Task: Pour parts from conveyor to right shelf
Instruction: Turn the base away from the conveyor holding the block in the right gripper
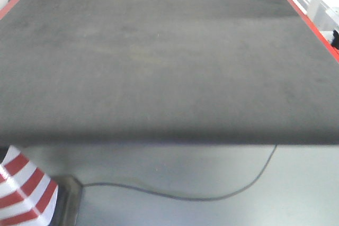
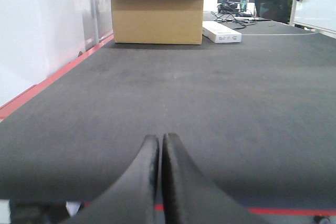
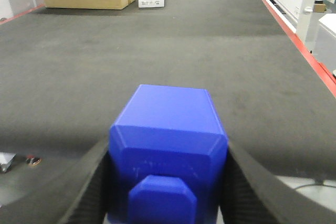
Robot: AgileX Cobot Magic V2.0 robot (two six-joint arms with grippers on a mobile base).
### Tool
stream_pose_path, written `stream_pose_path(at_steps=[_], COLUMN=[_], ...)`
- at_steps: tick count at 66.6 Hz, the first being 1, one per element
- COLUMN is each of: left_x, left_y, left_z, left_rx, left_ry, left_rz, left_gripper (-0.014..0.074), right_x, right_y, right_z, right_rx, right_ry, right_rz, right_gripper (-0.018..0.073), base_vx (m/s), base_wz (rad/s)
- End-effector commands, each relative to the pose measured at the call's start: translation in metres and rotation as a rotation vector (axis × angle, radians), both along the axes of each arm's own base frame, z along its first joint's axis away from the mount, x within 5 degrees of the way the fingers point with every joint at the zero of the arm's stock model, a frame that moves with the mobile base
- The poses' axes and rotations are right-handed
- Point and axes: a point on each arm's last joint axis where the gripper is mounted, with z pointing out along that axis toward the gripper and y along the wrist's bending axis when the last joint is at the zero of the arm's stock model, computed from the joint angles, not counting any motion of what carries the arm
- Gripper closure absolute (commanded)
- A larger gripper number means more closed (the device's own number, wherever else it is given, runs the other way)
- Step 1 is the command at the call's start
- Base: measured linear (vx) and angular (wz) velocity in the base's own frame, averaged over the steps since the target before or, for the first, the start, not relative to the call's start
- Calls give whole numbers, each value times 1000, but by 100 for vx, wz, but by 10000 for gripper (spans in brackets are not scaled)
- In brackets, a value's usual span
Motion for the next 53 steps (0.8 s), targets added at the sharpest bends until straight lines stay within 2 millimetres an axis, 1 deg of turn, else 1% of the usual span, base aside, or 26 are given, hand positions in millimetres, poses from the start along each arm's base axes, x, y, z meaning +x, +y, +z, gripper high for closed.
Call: stream_pose_path(at_steps=[1,33,42,53], left_x=[-2,-2,-2,-2], left_y=[-1,-2,-2,-2], left_z=[13,13,13,13], left_rx=[-7,-8,-8,-8], left_ry=[-97,-97,-97,-97], left_rz=[-7,-26,-26,-26], left_gripper=[603,603,603,603], right_x=[0,0,0,0], right_y=[0,0,-1,-1], right_z=[14,14,14,14], right_rx=[5,4,3,2], right_ry=[-86,-86,-86,-87], right_rz=[-8,-8,-9,-10], right_gripper=[564,564,564,564], base_vx=[-42,-34,-30,-29], base_wz=[-2,-10,-40,-62])
